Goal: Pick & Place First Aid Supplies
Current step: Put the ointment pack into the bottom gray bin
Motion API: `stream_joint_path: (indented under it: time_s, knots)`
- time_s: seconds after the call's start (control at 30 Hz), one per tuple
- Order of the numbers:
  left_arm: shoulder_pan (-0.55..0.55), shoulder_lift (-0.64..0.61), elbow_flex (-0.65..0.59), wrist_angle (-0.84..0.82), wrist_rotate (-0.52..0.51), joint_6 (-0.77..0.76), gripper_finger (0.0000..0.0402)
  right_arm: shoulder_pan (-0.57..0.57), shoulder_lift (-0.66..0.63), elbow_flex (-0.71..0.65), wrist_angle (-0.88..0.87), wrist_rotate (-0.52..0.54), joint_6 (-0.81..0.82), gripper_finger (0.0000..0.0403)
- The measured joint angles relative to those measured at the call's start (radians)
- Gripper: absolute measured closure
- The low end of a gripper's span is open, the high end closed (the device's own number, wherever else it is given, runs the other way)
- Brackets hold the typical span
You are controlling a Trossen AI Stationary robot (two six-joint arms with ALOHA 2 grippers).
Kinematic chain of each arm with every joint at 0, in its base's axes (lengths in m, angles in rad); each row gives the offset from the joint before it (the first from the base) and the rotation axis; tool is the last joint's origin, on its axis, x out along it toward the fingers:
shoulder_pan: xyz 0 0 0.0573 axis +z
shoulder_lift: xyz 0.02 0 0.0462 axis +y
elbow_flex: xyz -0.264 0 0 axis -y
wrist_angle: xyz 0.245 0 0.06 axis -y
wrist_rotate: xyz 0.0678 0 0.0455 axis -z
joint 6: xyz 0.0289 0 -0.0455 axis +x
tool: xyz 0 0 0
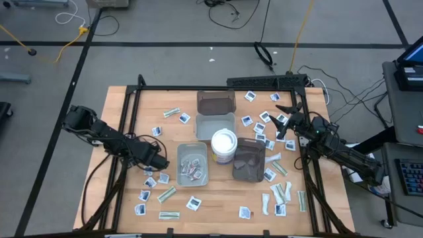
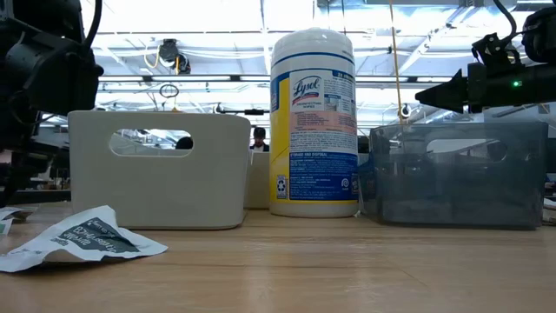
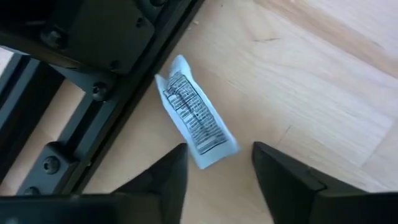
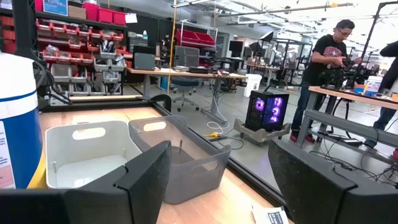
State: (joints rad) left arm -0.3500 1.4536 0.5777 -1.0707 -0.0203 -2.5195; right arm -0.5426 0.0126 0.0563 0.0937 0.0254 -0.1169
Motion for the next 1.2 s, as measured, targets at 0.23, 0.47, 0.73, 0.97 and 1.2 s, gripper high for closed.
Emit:
stream_joint_path:
  time_s: [0.23,0.47,0.73,0.97,1.2]
  knots:
    - [0.000,0.000,0.000,0.016,-0.026,0.016,0.0302,0.000,0.000,0.000,0.000,0.000,0.000,0.0140]
    - [0.000,0.000,-0.001,0.026,-0.044,0.026,0.0346,0.000,0.000,0.000,0.000,0.000,0.000,0.0140]
    - [0.000,0.001,-0.001,0.029,-0.058,0.049,0.0383,0.000,0.000,0.000,0.000,0.000,0.000,0.0140]
    - [0.003,0.003,0.010,0.024,-0.054,0.030,0.0396,0.000,0.000,0.000,0.000,0.000,0.000,0.0140]
    - [0.003,0.003,0.011,0.020,-0.044,0.030,0.0343,0.000,0.000,0.000,0.000,0.000,0.000,0.0140]
